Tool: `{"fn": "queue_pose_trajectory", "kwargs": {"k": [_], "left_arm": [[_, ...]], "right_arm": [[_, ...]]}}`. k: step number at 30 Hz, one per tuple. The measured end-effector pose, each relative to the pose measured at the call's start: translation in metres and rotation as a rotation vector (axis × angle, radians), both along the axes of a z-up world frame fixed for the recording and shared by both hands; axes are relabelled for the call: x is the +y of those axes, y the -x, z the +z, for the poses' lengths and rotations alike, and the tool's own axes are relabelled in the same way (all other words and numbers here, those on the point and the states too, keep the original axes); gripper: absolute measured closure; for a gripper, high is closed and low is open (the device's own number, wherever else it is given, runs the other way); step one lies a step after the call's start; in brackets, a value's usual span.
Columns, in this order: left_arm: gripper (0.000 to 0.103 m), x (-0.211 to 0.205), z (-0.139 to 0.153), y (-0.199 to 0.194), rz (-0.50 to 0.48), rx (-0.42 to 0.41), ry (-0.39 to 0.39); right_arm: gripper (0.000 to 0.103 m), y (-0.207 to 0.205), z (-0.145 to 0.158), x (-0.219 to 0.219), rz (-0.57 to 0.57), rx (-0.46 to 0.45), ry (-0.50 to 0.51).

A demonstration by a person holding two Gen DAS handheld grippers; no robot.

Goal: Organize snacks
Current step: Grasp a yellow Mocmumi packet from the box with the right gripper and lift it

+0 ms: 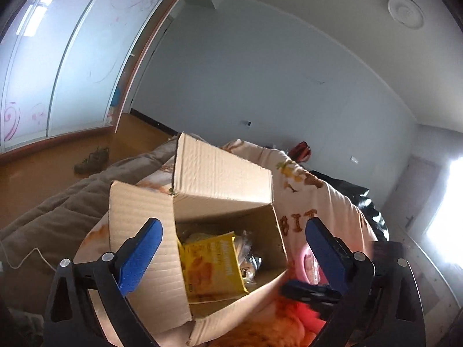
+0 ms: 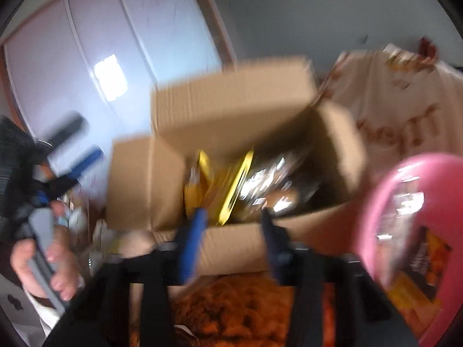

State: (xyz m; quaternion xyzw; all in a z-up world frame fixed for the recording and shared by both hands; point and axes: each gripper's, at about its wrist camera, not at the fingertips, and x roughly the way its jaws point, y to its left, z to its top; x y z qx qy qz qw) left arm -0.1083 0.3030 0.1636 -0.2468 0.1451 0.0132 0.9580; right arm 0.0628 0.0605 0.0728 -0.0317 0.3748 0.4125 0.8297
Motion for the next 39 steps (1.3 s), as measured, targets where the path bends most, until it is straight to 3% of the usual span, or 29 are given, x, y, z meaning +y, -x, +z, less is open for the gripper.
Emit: {"fn": "queue_pose_trajectory", "kwargs": {"k": [2,11,21,24,29,39], "left_arm": [[0.005,0.001,-0.003,0.0,-0.001,0.008,-0.008],[0.005,-0.006,-0.012,-0.012,-0.013,0.04,-0.058],[0.005,-0.03,-0.011,-0.016,0.071,0.077,-0.251],[0.005,-0.034,-0.011,-0.016,0.073,0.076,-0.289],[0.005,-0.037,-0.011,-0.017,0.074,0.076,-0.318],[0.005,-0.042,-0.012,-0.02,0.059,0.083,-0.331]], "right_arm": [[0.082,-0.01,-0.015,0.012,0.004,0.073,-0.005],[0.082,-0.021,-0.037,0.035,0.037,0.152,-0.02],[0.084,-0.019,-0.064,0.06,0.03,0.159,0.033],[0.089,-0.02,-0.062,0.047,0.005,0.196,-0.017],[0.09,-0.014,-0.045,0.016,-0.039,0.156,-0.116],[0.091,0.028,0.016,-0.094,-0.176,-0.043,-0.367]]}}
